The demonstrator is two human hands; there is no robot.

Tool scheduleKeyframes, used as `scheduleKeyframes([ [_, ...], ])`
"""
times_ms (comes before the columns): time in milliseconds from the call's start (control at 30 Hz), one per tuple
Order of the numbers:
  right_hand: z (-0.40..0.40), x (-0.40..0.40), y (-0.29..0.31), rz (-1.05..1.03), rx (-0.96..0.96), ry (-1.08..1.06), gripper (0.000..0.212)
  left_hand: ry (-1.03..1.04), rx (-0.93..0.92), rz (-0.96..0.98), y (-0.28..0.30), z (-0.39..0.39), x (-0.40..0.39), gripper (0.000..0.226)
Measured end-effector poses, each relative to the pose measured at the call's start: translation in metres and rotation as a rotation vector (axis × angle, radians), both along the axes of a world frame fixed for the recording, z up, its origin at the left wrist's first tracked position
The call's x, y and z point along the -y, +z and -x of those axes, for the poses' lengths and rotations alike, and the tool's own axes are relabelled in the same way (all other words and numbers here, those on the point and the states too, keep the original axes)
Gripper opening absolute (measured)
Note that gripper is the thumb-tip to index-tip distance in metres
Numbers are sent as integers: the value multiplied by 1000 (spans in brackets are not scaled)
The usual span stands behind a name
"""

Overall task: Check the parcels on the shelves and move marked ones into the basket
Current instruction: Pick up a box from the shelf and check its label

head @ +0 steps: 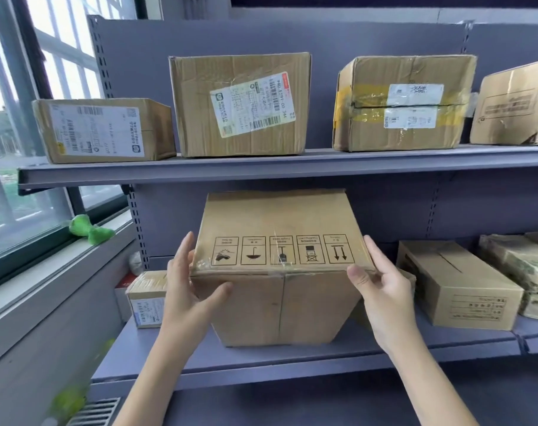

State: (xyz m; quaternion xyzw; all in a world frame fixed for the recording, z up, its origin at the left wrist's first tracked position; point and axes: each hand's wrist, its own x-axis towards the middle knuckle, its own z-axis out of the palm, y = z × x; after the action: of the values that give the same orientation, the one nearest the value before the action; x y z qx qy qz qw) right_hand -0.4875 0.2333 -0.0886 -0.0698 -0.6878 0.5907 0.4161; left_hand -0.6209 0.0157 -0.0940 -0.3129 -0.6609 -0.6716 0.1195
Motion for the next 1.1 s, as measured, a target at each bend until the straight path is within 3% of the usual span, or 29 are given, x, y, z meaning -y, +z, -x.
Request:
scheduleKeyframes([
  [67, 2, -2, 4, -9, -10, -17, 100, 13, 12, -27, 5, 2, -2, 80],
  [200, 10, -5, 4, -27, 13, -45, 96, 19, 13, -63, 6, 9, -10, 83],
  [400, 37, -11, -8, -47, 137, -89, 61, 46, 26, 15, -17, 30, -28, 88],
  [533, 52, -15, -46, 72, 263, 4, 58, 6, 182, 96, -67, 46, -35, 76],
  [800, 56, -11, -105, 267, 593, -14, 51, -22, 409, 307, -140, 54, -26, 64],
  [1100, 15, 9, -117, 218, 532, -116, 26, -25, 485, 49, -130, 3, 4, 59],
])
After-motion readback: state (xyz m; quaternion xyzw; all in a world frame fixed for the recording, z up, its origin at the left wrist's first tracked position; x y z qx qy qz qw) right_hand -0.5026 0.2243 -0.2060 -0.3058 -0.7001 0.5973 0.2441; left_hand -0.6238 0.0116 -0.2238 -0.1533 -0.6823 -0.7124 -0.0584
